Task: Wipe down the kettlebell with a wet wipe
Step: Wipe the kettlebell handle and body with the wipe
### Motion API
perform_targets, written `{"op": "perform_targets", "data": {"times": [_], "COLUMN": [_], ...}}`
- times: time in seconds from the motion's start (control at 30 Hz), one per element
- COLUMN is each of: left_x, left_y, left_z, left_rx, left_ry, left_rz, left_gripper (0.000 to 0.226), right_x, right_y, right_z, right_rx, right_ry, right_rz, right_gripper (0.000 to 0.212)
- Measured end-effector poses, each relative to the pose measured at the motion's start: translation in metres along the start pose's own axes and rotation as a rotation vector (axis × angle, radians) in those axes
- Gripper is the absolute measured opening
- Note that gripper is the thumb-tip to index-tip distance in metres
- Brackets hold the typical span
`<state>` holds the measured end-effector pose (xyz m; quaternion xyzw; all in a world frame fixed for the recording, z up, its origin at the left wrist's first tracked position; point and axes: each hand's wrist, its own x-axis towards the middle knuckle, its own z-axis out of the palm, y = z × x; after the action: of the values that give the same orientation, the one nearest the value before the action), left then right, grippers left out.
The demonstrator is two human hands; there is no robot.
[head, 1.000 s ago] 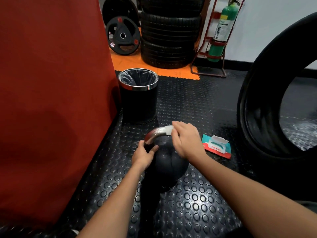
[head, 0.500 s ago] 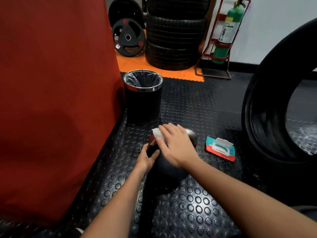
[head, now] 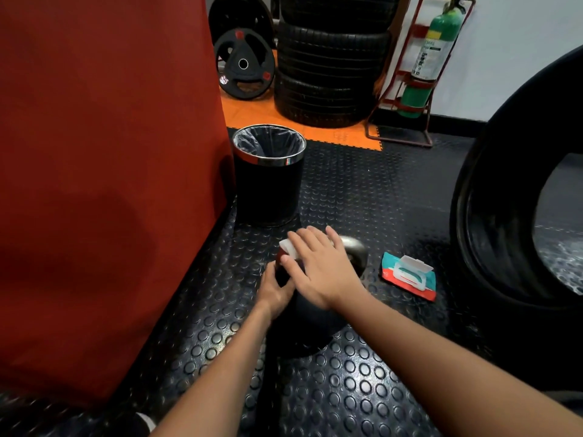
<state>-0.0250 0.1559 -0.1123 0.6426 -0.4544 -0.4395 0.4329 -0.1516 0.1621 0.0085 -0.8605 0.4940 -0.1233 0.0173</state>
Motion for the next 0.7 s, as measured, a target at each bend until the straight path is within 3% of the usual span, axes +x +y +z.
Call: {"op": "perform_targets", "data": {"times": [0.1,0.23,0.33,0.47,0.57,0.7], "left_x": [0.003,0.005,0.005,0.005,0.004,0.005], "left_y": [-0.004,-0.008,-0.010,-0.011,-0.008,-0.009], "left_z": [0.003,0.004,0.004,0.003,0.002,0.001], "left_rx": [0.011,0.027,0.067,0.080,0.092,0.089], "left_ry": [0.015,0.029,0.046,0.030,0.017,0.028], "left_rz": [-0.028,-0.029,-0.027,-0.014,-0.020,-0.019], "left_gripper": [0.039,0.036,0.050,0.069,0.055,0.037], "right_x": [-0.009,-0.013,-0.002,-0.003,-0.013,-0.015], "right_y": [0.025,0.049,0.025,0.005,0.027,0.044], "right_z": [0.004,0.002,-0.001,0.000,0.003,0.000], "right_rx": [0.009,0.023,0.027,0.006,0.013,0.066], "right_ry": [0.063,0.190,0.143,0.000,0.082,0.273], "right_rz": [-0.006,0.170,0.147,-0.033,-0.052,0.155], "right_gripper": [0.070,0.058,0.067,0.076,0.066,0.054]}}
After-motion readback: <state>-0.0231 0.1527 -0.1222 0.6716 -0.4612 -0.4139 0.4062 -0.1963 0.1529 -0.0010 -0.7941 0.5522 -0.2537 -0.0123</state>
